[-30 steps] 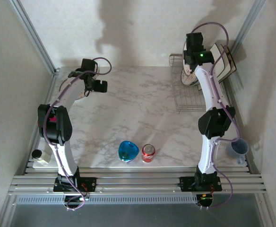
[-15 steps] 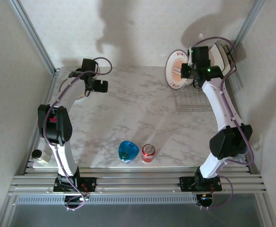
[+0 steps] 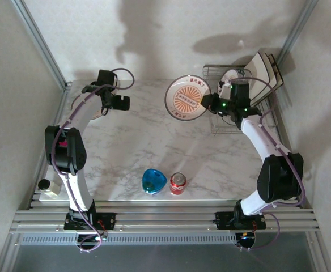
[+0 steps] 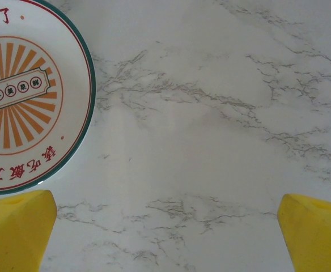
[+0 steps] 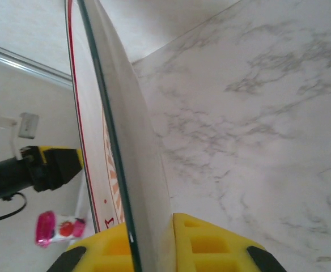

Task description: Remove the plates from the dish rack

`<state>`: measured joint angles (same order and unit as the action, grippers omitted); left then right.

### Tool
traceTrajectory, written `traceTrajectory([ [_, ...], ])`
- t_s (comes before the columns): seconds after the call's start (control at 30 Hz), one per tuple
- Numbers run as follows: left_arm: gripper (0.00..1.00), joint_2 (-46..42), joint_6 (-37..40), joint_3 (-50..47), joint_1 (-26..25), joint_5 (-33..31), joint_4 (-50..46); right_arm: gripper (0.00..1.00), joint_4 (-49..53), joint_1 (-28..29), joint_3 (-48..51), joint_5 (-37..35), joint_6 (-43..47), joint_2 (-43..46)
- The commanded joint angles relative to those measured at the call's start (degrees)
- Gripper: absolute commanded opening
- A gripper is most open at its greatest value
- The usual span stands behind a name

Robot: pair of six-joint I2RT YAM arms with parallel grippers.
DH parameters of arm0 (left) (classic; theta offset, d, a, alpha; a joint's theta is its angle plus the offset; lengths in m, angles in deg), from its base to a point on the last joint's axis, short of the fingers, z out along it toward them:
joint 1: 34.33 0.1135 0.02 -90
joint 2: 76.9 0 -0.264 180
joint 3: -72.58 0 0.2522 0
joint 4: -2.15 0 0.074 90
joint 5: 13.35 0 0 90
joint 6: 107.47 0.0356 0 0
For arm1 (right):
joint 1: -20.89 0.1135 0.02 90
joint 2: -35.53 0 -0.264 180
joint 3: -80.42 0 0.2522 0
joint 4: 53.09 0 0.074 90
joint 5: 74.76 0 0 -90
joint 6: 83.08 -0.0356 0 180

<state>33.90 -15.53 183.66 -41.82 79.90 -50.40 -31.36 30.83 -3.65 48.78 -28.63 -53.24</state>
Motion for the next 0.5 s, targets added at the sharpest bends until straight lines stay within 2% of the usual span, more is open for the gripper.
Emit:
traceTrajectory([
  [0.0,0.99,-1.74,-0.18,0.69,-0.68,0.45,-0.28,0.00,-14.39,-0.39,1.36,6.83,-7.35,0.19],
  [0.27,0.99,-1.81,-0.31,1.25,-0.73,2.15,0.14,0.00,-15.52,-0.36,2.49,6.64,-7.64,-0.63],
  [0.33,0.99,-2.57,0.17,0.32,-0.76,8.61,2.02,0.00,-16.21,-0.40,2.93,6.80,-8.14,-0.92],
  [0.47,1.00,-6.53,-2.22,-5.37,-0.30,27.46,12.13,0.00,-17.54,-0.39,3.71,6.90,-8.82,-1.30],
])
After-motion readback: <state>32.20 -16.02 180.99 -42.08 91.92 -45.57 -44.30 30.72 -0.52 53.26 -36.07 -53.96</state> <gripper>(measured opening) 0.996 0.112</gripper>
